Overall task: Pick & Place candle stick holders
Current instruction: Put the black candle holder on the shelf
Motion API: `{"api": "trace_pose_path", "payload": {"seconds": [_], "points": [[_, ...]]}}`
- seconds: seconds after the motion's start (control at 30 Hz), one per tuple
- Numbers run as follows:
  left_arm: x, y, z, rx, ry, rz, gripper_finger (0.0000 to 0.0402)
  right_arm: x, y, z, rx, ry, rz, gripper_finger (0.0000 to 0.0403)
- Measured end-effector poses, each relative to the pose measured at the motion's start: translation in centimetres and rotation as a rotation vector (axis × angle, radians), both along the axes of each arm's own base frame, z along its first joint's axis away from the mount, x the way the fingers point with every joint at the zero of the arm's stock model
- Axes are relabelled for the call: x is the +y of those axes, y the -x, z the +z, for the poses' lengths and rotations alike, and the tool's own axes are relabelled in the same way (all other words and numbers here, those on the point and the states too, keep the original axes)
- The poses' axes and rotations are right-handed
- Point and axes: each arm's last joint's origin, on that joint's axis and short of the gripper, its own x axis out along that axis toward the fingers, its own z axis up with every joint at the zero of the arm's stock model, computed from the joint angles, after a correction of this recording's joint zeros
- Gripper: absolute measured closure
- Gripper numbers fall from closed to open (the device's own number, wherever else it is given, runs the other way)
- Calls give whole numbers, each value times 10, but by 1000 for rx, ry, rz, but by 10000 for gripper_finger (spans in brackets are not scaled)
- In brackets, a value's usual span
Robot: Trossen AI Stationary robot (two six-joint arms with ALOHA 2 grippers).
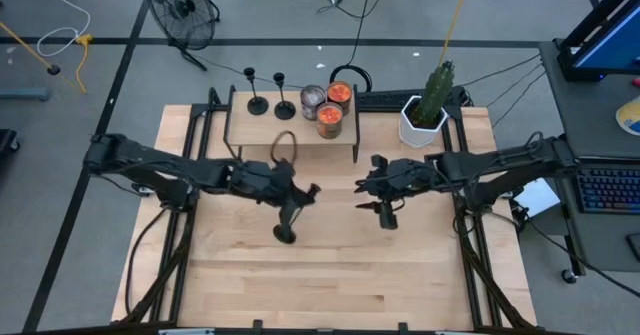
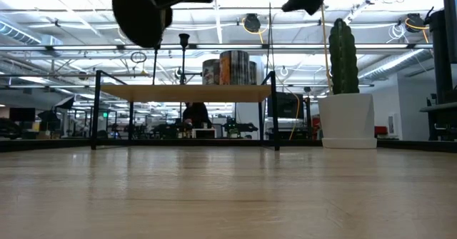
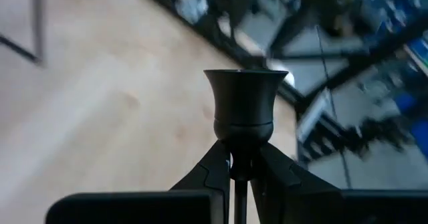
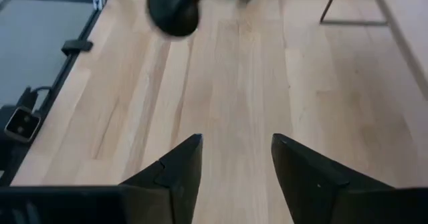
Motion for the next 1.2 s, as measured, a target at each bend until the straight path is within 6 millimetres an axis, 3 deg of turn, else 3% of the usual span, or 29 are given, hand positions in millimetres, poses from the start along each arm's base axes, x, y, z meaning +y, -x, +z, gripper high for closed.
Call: {"api": "trace_pose_path", "payload": {"seconds": [0.23, 0.5, 0.9, 1.2], "points": [[13, 39, 34, -64, -188, 202, 366, -3, 22, -16, 6, -61, -44, 281], [28, 72, 65, -139, -479, 515, 366, -6, 44, -29, -61, -105, -63, 396], [70, 71, 74, -71, -714, 775, 366, -16, 62, -33, -104, -118, -158, 402], [100, 67, 68, -49, -718, 773, 366, -24, 70, -38, -107, -124, -224, 402]]}}
